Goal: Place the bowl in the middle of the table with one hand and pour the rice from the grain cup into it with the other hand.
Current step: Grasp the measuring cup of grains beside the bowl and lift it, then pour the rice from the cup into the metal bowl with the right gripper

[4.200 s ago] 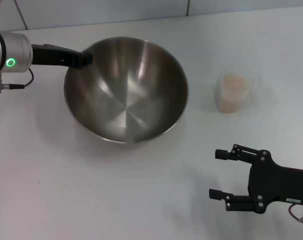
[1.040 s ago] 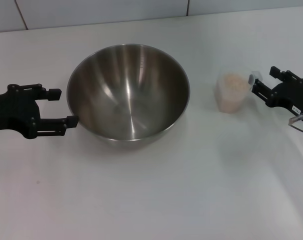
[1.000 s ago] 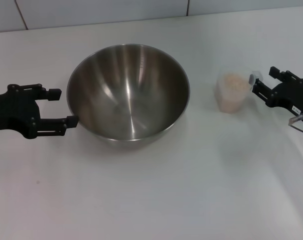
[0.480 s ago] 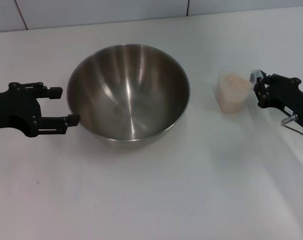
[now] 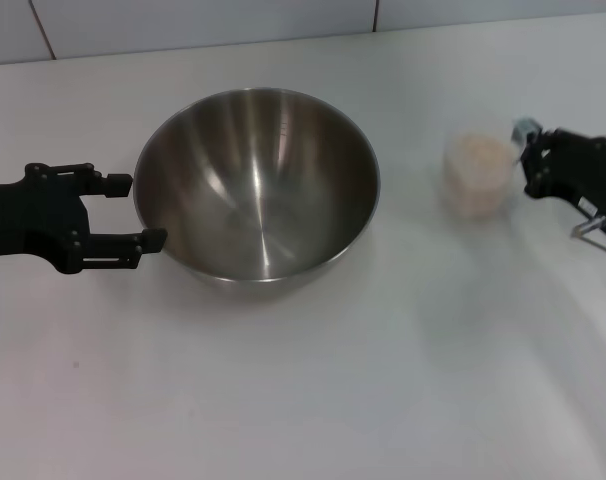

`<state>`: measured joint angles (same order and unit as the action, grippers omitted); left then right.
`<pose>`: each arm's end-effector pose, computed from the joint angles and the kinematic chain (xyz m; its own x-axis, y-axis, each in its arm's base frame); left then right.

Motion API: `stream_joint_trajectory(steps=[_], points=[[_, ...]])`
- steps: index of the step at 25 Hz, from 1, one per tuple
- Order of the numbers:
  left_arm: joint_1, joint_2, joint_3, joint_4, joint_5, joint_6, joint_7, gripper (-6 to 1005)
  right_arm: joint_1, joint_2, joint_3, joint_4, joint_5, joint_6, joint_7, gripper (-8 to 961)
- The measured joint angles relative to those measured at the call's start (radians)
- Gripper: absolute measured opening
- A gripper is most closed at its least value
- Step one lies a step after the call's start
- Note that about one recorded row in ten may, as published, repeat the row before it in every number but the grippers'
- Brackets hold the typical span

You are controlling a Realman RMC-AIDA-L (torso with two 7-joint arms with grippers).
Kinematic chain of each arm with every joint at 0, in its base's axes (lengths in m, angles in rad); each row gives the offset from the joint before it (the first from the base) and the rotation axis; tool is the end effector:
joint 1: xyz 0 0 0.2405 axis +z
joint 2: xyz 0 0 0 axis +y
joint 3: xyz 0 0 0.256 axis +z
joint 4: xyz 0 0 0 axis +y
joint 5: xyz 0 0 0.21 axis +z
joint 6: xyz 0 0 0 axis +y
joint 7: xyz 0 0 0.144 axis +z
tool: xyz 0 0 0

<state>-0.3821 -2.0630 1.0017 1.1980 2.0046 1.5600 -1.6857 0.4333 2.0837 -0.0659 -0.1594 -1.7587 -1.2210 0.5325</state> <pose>-0.2303 0.3273 0.0426 0.9241 0.2657 0.2748 0.3355 -0.9082 -0.2504 0.3553 0.3117 -0.0063 0.7312 -0.1074 -0.6737 -0.6597 -0.3627 -0.6582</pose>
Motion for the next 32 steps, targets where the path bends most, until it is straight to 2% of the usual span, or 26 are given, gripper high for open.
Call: stream_joint_trajectory(steps=[3, 4, 6, 8, 9, 10, 12, 13, 14, 15, 18, 19, 20, 24, 26, 28, 29, 32], points=[[0.000, 0.000, 0.001, 0.000, 0.000, 0.000, 0.000, 802, -0.008, 0.000, 0.000, 0.001, 0.051, -0.124, -0.064, 17], [-0.001, 0.000, 0.002, 0.000, 0.002, 0.000, 0.000, 802, -0.004, 0.000, 0.000, 0.005, 0.085, -0.235, -0.130, 17], [-0.005, 0.000, 0.004, 0.000, 0.016, 0.000, 0.000, 802, 0.004, 0.000, 0.000, 0.011, 0.102, -0.277, -0.162, 17], [-0.009, -0.001, 0.005, 0.000, 0.025, -0.001, 0.000, 802, 0.038, 0.001, -0.004, 0.033, 0.140, -0.348, -0.248, 16], [-0.012, -0.002, 0.007, 0.000, 0.031, -0.001, 0.000, 802, 0.085, 0.001, -0.009, 0.057, 0.149, -0.374, -0.349, 16], [-0.013, -0.003, 0.009, 0.000, 0.035, -0.001, 0.000, 802, 0.085, 0.001, -0.009, 0.057, 0.149, -0.374, -0.349, 16], [-0.018, -0.004, 0.011, 0.000, 0.038, -0.001, -0.001, 802, 0.145, 0.002, -0.011, 0.097, 0.147, -0.360, -0.495, 16], [-0.019, -0.004, 0.012, -0.001, 0.038, -0.002, -0.001, 802, 0.170, 0.002, -0.012, 0.126, 0.146, -0.336, -0.588, 16], [-0.021, -0.005, 0.012, -0.001, 0.038, -0.001, -0.001, 802, 0.212, 0.003, -0.013, 0.209, 0.144, -0.279, -0.851, 15], [-0.021, -0.005, 0.012, -0.001, 0.038, -0.001, -0.001, 802, 0.212, 0.003, -0.013, 0.209, 0.144, -0.279, -0.851, 15], [-0.024, -0.005, 0.012, -0.001, 0.038, -0.001, -0.001, 802, 0.241, 0.004, -0.012, 0.348, 0.144, -0.203, -1.305, 15], [-0.024, -0.005, 0.012, -0.001, 0.038, -0.001, -0.002, 802, 0.245, 0.006, -0.012, 0.423, 0.143, -0.162, -1.630, 15], [-0.024, -0.005, 0.012, -0.001, 0.038, -0.001, -0.002, 802, 0.245, 0.006, -0.012, 0.423, 0.143, -0.162, -1.630, 14], [-0.026, -0.006, 0.012, -0.002, 0.037, -0.002, -0.003, 802, 0.228, 0.008, -0.005, 0.486, 0.077, -0.150, -2.171, 14], [-0.027, -0.006, 0.012, -0.002, 0.037, -0.002, -0.003, 802, 0.223, 0.008, -0.001, 0.487, 0.056, -0.160, -2.230, 14], [-0.027, -0.006, 0.012, -0.002, 0.037, -0.002, -0.003, 802, 0.216, 0.008, 0.003, 0.495, 0.031, -0.171, -2.380, 14], [-0.028, -0.005, 0.012, -0.002, 0.037, -0.002, -0.003, 802, 0.216, 0.008, 0.003, 0.506, 0.027, -0.168, -2.528, 14], [-0.029, -0.004, 0.012, -0.002, 0.037, -0.002, -0.003, 802, 0.220, 0.008, -0.001, 0.510, 0.026, -0.160, -2.630, 13]])
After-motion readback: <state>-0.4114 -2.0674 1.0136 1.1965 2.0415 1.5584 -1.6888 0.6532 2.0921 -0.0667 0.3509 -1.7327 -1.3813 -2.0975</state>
